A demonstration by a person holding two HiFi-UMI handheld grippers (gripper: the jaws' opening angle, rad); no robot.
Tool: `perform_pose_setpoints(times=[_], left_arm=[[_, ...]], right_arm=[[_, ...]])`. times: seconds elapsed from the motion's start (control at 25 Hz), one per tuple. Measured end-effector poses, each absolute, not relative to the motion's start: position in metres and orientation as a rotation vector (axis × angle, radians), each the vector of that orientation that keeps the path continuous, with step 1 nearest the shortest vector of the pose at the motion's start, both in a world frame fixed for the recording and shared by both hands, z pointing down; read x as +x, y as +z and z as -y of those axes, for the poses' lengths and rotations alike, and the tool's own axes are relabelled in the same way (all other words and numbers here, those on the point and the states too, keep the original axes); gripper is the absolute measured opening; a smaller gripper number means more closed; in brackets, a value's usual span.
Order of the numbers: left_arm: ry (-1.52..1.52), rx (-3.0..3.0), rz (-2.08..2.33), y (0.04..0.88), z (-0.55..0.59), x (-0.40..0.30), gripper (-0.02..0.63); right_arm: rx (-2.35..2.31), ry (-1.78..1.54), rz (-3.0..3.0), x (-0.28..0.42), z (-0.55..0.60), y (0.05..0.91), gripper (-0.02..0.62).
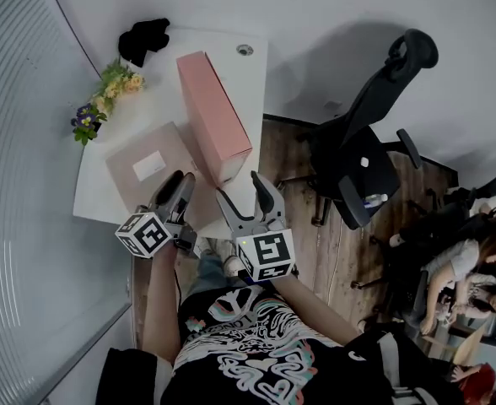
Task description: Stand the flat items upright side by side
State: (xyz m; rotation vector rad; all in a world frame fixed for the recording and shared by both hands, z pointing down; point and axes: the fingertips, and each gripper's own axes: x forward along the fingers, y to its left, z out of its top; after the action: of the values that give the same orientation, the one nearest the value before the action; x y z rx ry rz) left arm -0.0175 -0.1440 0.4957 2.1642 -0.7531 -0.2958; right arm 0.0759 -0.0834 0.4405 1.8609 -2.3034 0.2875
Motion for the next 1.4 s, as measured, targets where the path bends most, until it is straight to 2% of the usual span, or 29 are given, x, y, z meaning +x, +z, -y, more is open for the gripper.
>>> perform_pose_setpoints(times=[0.44, 0.72, 0.84, 1.0, 1.2, 1.4], left_arm=[[-0.179, 2.108, 1.069, 0.525, 0.090, -0.094, 0.184], [-0.092, 2.036, 1.203, 0.553, 0.059, -0.131, 0.192], [-0.004, 1.987, 1.291, 0.571, 0.056, -0.151, 0.240], [0.027, 1.891, 1.358, 0.592, 0.051, -0.175, 0.269], [-0.096, 1.751, 1.287, 0.612, 0.042, -0.188, 0.307], [-0.207, 1.619, 1.139, 0.634, 0.035, -0.187, 0.375]], right_arm=[[1.557, 0.388, 2.438, 0.034, 0.047, 0.478, 0.280], [1.306, 0.520, 2.433, 0.008, 0.031, 0.522, 0.288], [1.275, 0.575, 2.414, 0.003, 0.029, 0.536, 0.288], [1.244, 0.613, 2.394, -0.007, 0.030, 0.549, 0.290], [1.199, 0.626, 2.346, -0.018, 0.028, 0.569, 0.290], [1.182, 0.623, 2.303, -0.025, 0.028, 0.586, 0.293]])
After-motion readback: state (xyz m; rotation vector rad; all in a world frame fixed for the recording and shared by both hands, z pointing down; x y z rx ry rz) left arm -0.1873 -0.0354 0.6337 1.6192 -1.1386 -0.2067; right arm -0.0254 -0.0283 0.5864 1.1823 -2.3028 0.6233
